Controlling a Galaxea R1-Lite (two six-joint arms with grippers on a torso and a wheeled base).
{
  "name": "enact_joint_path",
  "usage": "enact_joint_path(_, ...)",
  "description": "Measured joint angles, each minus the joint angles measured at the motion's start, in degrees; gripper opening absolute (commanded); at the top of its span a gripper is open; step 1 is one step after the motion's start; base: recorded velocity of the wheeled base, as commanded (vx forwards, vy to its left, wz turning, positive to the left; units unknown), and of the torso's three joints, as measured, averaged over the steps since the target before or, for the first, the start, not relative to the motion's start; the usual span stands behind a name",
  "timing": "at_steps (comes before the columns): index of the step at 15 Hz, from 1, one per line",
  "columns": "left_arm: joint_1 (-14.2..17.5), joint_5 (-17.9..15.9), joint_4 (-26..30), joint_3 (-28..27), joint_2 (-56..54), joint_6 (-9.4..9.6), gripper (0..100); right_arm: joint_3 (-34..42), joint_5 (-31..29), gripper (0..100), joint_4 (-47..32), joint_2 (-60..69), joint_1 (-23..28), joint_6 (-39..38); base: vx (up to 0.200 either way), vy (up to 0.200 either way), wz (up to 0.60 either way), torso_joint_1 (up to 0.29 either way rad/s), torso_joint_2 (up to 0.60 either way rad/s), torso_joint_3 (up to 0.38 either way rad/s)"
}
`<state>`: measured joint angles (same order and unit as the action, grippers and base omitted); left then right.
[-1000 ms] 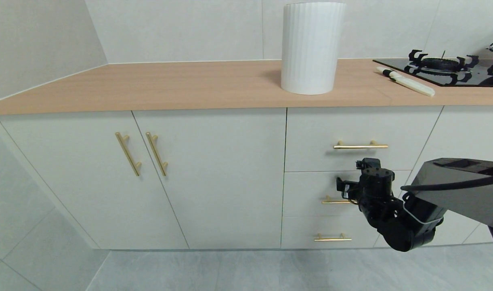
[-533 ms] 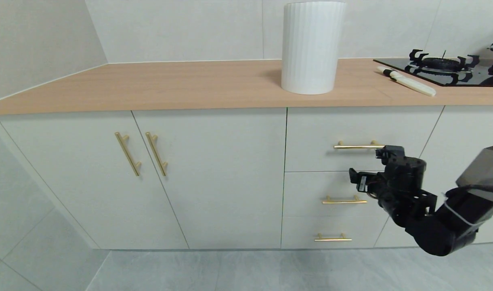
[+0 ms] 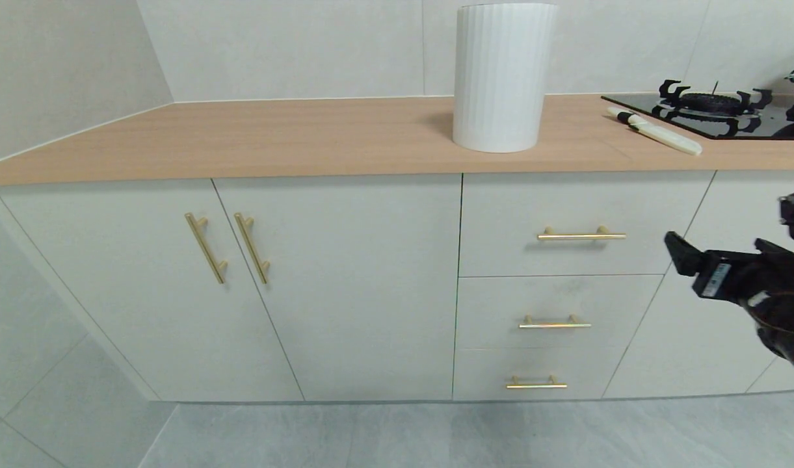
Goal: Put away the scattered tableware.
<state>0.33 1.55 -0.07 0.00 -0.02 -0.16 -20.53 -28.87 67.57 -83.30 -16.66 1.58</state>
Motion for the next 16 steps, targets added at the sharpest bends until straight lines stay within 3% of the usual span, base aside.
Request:
enact_joint_path(2, 0.00, 0.00, 0.00, 0.00, 0.00, 0.00, 100, 4.85, -3.54, 100, -2.66, 9.33, -0.01, 3.63, 0.000, 0.000, 0.00, 0.000, 0.00, 0.000)
enact_joint_path(5, 0.00, 0.00, 0.00, 0.00, 0.00, 0.00, 100, 9.37, -8.48, 100, -13.21, 24.30, 1.10, 5.39, 0.000, 0.000, 0.00, 0.000, 0.00, 0.000)
enact_joint_path(12, 0.00, 0.00, 0.00, 0.00, 0.00, 0.00, 100, 11.35, -9.34, 100, -52.91, 65.70, 9.03, 6.13, 0.000, 0.000, 0.00, 0.000, 0.00, 0.000)
enact_joint_path(16, 0.00, 0.00, 0.00, 0.00, 0.00, 0.02, 100, 13.20, -8.87, 100, -56.31, 76.36, 14.43, 7.12, 0.000, 0.000, 0.00, 0.000, 0.00, 0.000)
